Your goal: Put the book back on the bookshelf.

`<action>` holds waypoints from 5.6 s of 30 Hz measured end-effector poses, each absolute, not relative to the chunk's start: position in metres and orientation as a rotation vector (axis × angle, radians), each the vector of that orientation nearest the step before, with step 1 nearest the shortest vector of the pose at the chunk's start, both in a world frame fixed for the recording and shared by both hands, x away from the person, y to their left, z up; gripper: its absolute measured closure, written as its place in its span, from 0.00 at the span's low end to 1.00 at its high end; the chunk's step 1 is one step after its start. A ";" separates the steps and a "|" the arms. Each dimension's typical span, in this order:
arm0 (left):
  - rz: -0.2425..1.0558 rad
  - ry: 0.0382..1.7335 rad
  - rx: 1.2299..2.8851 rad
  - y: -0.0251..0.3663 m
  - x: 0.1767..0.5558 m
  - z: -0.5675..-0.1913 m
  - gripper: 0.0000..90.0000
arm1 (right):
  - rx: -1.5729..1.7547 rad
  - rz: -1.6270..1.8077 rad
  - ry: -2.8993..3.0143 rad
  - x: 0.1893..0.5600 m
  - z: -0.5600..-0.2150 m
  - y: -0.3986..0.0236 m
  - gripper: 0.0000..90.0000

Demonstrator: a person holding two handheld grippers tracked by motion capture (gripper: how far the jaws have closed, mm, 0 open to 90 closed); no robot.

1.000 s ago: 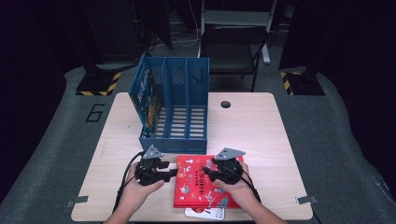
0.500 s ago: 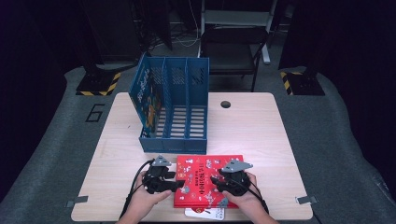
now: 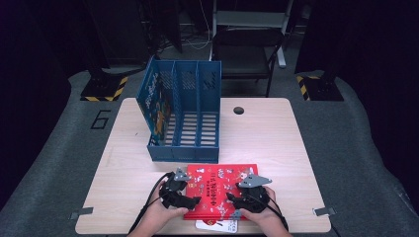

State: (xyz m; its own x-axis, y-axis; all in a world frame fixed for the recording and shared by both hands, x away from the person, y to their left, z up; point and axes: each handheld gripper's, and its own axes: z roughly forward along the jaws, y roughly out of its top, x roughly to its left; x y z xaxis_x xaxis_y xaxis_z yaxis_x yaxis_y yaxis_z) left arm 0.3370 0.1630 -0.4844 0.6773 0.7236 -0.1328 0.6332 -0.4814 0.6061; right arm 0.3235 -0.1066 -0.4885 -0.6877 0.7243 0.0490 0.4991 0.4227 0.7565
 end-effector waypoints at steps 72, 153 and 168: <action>0.034 0.794 2.223 0.163 0.310 -0.482 0.18 | 1.262 0.991 2.314 0.292 -0.480 -0.166 0.46; -0.094 1.034 2.219 0.176 0.307 -0.505 0.03 | 1.260 1.084 2.399 0.290 -0.477 -0.159 0.36; -0.055 1.077 2.160 0.184 0.308 -0.505 0.21 | 1.242 1.020 2.450 0.273 -0.488 -0.169 0.46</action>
State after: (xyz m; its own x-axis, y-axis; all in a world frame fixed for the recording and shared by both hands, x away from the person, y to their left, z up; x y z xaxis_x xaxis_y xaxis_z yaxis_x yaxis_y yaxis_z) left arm 0.3079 0.1840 -0.5047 0.6513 0.6821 -0.3324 0.7125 -0.3991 0.5771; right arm 0.2734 -0.1685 -0.4881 -0.6224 0.7741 0.1160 0.6277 0.4051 0.6647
